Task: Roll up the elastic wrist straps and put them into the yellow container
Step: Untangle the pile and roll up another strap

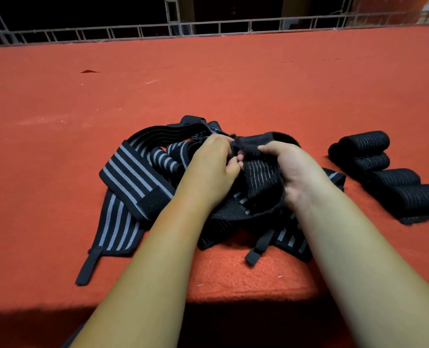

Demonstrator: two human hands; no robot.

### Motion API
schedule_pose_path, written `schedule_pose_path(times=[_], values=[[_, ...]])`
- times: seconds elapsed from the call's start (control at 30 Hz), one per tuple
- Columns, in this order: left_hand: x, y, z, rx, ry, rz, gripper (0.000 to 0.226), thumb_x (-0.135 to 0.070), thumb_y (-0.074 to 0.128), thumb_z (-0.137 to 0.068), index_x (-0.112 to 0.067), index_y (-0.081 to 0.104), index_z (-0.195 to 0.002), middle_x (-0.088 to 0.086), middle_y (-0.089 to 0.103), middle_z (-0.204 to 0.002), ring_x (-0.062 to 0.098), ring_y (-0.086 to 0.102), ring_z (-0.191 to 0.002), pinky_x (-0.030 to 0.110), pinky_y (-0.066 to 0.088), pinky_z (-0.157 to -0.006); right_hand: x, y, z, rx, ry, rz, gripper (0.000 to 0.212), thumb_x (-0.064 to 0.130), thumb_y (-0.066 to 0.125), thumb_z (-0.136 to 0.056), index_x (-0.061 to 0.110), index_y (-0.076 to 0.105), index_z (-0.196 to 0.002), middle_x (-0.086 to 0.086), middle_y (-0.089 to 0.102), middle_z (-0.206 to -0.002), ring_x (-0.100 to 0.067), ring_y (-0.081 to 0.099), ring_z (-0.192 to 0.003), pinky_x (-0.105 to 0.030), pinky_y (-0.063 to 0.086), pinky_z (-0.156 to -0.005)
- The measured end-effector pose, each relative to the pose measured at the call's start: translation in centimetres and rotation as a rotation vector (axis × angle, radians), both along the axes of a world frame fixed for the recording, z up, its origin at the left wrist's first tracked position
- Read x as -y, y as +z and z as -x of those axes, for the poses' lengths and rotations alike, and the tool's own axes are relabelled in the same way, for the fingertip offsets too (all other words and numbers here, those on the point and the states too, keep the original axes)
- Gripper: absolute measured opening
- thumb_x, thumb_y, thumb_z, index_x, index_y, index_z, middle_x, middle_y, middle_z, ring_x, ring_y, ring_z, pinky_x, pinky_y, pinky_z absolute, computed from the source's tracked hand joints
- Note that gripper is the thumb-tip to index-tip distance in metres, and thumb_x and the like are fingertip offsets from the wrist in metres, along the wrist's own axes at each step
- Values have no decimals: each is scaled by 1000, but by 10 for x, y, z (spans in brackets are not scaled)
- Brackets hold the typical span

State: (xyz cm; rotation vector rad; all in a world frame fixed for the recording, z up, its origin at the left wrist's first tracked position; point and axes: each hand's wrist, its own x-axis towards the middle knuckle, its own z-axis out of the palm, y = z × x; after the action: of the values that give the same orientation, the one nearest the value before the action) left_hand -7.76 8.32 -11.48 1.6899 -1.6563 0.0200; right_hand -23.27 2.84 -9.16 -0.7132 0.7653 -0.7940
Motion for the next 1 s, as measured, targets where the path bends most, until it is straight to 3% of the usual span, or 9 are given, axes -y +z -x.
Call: schedule_pose_path(times=[0.37,0.47,0.5,0.57,0.67,0.77,0.87,0.93,1.0], values=[[-8,9,-6,72,14,-40,13,-6,64,-95,-10,56,-85,3,62,-137,17,63,-119,14,35,-89,1,4,5,172,-200,-194,18,9,56,-101,-2,64,-88,-12,72,-71,-20,74,-57,-33,67,-62],[-13,13,-11,-133,107,1,27,-5,64,-86,-13,76,-109,-6,69,-103,9,63,-93,6,36,-76,10,5,11,209,-279,-202,17,11,57,-100,-2,63,-90,-11,72,-70,-22,75,-58,-31,63,-54],[-14,16,-11,-222,132,9,27,-6,63,-84,-20,78,-101,-8,68,-88,6,60,-81,8,39,-70,11,5,11,224,-299,-197,17,10,56,-100,-2,63,-91,-12,71,-69,-23,76,-58,-31,63,-54],[-12,18,-10,-337,197,21,18,-8,60,-78,-22,57,-67,5,67,-74,16,55,-67,33,46,-62,9,5,7,244,-317,-174,16,9,57,-99,-4,64,-95,-13,72,-70,-26,77,-61,-32,64,-57],[-15,21,-11,-517,283,55,31,-4,57,-73,-18,30,-64,11,42,-61,22,31,-61,42,25,-54,6,6,-3,252,-389,-86,14,7,58,-99,-4,66,-96,-15,70,-72,-29,77,-65,-36,67,-65],[-25,32,-22,-719,321,58,36,-1,57,-75,-23,31,-63,-8,26,-59,18,25,-60,34,19,-54,16,4,5,233,-561,52,10,3,58,-97,-3,67,-97,-18,68,-76,-31,73,-70,-42,67,-71],[-34,41,-33,-1066,211,19,7,-6,56,-70,-10,51,-75,9,48,-72,24,46,-67,39,40,-60,17,0,15,67,-598,202,16,8,61,-98,1,71,-108,-16,74,-87,-29,76,-75,-44,66,-69],[-39,45,-34,-1291,74,-127,16,-19,61,-80,-4,63,-87,13,60,-79,28,56,-65,36,48,-59,10,1,11,26,-552,260,19,10,62,-102,3,73,-115,-13,76,-89,-25,77,-74,-42,64,-66],[-42,46,-35,-1150,95,-291,34,-45,73,-89,-12,77,-94,3,72,-79,20,58,-54,25,40,-49,0,4,3,6,-470,289,21,12,61,-104,2,74,-117,-15,79,-91,-26,77,-74,-39,64,-61]])
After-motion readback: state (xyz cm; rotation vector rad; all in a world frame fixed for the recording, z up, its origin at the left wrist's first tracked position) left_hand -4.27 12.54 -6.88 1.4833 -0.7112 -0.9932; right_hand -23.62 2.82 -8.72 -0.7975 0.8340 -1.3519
